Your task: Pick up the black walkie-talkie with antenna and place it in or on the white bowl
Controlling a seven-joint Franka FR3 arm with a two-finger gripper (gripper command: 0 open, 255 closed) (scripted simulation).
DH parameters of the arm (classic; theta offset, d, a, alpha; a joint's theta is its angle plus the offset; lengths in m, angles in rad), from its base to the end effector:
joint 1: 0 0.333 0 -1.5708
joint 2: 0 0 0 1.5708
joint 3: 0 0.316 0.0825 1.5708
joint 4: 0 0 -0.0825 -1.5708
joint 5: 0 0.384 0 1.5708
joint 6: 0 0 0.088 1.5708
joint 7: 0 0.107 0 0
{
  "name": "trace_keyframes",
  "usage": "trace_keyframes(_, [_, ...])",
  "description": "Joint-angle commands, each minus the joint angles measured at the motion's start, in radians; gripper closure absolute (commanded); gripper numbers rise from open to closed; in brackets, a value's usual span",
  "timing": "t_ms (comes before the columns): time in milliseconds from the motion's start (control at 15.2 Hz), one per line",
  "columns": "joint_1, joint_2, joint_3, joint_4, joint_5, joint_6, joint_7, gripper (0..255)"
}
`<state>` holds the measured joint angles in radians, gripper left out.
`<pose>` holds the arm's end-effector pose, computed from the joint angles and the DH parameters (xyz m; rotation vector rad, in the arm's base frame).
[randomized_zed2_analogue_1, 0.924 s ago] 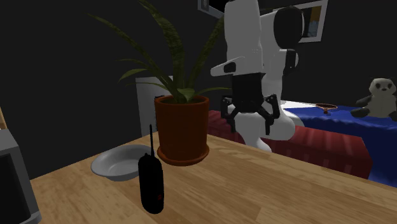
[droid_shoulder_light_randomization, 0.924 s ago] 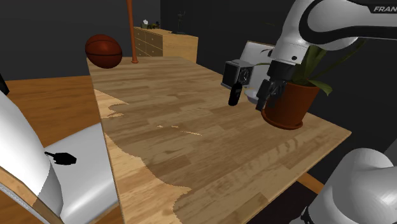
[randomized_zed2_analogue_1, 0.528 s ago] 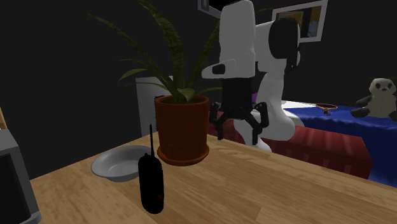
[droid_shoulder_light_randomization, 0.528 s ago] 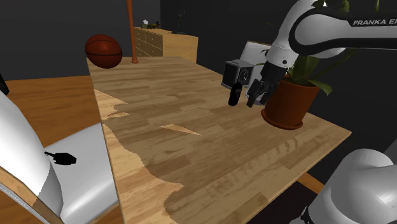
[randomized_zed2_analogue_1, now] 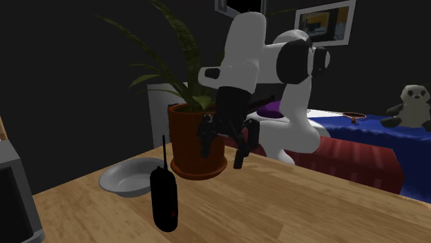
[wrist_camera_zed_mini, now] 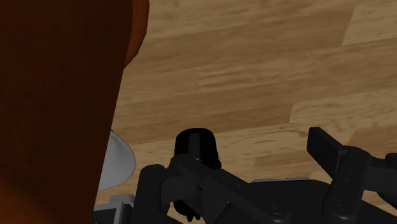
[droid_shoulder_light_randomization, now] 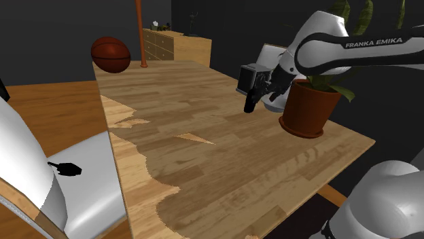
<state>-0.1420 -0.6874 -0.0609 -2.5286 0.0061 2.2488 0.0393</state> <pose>0.3705 -0.0790 0.5427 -3.0417 0.3655 -0.6349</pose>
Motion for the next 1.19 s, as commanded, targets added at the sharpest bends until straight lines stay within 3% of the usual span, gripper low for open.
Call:
trace_keyframes(0, [-0.024,0.049,0.001,0.01,-0.017,0.112,0.021,0])
trace_keyframes(330, [-0.094,0.144,0.012,0.03,-0.065,0.355,0.086,0])
trace_keyframes(858, [-0.097,0.253,0.009,0.033,-0.067,0.467,0.088,0])
trace_keyframes(1122, [-0.097,0.253,0.009,0.033,-0.067,0.467,0.088,0])
